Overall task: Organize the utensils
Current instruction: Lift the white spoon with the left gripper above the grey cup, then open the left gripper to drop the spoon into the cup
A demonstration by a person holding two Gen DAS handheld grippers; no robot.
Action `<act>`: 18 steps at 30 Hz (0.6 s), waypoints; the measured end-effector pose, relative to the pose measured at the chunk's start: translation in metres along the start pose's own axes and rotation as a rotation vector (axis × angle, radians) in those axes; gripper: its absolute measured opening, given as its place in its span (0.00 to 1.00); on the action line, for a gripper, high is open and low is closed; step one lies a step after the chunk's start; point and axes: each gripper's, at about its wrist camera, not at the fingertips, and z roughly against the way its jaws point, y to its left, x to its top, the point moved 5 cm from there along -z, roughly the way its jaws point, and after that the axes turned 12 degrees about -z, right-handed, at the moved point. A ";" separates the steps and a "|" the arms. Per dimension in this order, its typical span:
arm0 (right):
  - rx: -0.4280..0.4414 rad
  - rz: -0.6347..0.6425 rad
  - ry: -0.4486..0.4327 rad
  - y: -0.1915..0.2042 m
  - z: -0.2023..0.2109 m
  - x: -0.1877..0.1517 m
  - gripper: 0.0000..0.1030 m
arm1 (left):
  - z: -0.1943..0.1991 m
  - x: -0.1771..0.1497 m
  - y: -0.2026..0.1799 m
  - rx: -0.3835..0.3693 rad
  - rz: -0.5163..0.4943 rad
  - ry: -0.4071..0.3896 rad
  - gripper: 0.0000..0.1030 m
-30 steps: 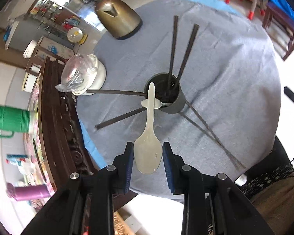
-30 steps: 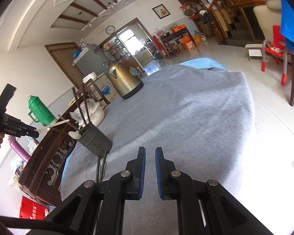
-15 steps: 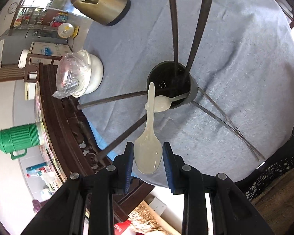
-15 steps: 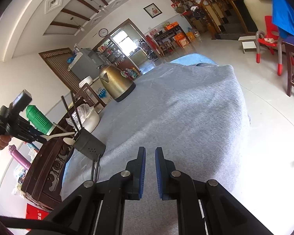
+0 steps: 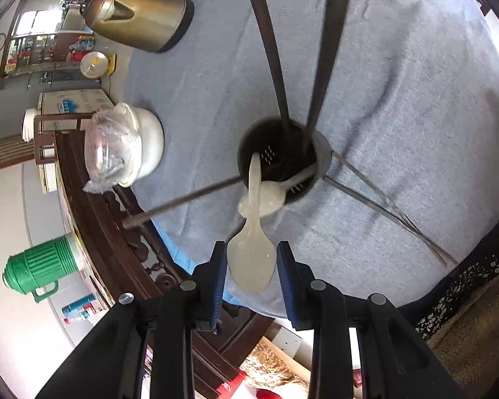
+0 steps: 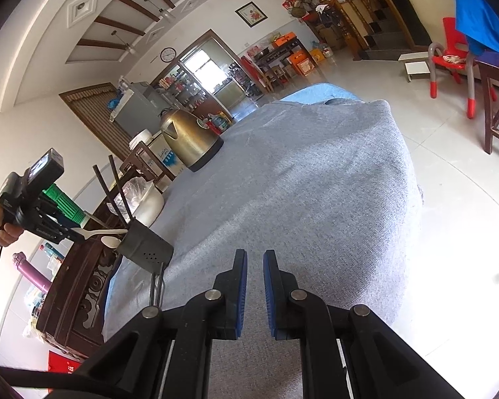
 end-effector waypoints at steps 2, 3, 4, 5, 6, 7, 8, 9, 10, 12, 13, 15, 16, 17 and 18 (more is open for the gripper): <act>0.002 -0.002 0.001 0.001 0.001 0.000 0.11 | 0.006 0.002 0.011 0.024 0.026 -0.021 0.42; 0.000 0.001 0.000 0.001 0.001 0.000 0.11 | 0.012 0.002 0.017 0.033 0.049 -0.040 0.42; 0.000 0.002 0.000 0.001 0.001 0.000 0.11 | 0.018 0.002 0.024 0.035 0.072 -0.068 0.42; 0.003 0.003 0.001 0.002 0.001 0.000 0.11 | 0.023 0.002 0.028 0.039 0.085 -0.087 0.43; 0.006 0.006 -0.001 0.004 0.002 -0.001 0.11 | 0.032 0.001 0.033 0.056 0.104 -0.115 0.43; 0.004 0.010 -0.003 0.005 0.003 -0.001 0.11 | 0.039 -0.001 0.037 0.070 0.124 -0.145 0.43; 0.004 0.016 -0.004 0.008 0.004 -0.001 0.11 | 0.047 -0.004 0.041 0.081 0.149 -0.180 0.43; 0.008 0.021 -0.002 0.010 0.004 -0.002 0.11 | 0.057 -0.008 0.043 0.091 0.175 -0.217 0.43; 0.010 0.025 -0.003 0.013 0.006 -0.003 0.11 | 0.067 -0.013 0.045 0.098 0.194 -0.257 0.43; 0.009 0.048 -0.010 0.020 0.009 -0.005 0.11 | 0.087 -0.026 0.039 0.104 0.222 -0.354 0.43; 0.011 0.054 -0.010 0.023 0.009 -0.006 0.11 | 0.094 -0.032 0.034 0.110 0.235 -0.391 0.43; 0.013 0.072 -0.009 0.031 0.011 -0.009 0.11 | 0.108 -0.051 0.017 0.105 0.264 -0.488 0.43; 0.012 0.081 -0.009 0.034 0.012 -0.010 0.11 | 0.111 -0.059 0.008 0.097 0.276 -0.527 0.44; 0.013 0.092 -0.006 0.038 0.013 -0.012 0.11 | 0.113 -0.068 -0.001 0.097 0.295 -0.564 0.49; 0.015 0.100 -0.004 0.042 0.014 -0.013 0.11 | 0.113 -0.079 -0.012 0.105 0.318 -0.602 0.53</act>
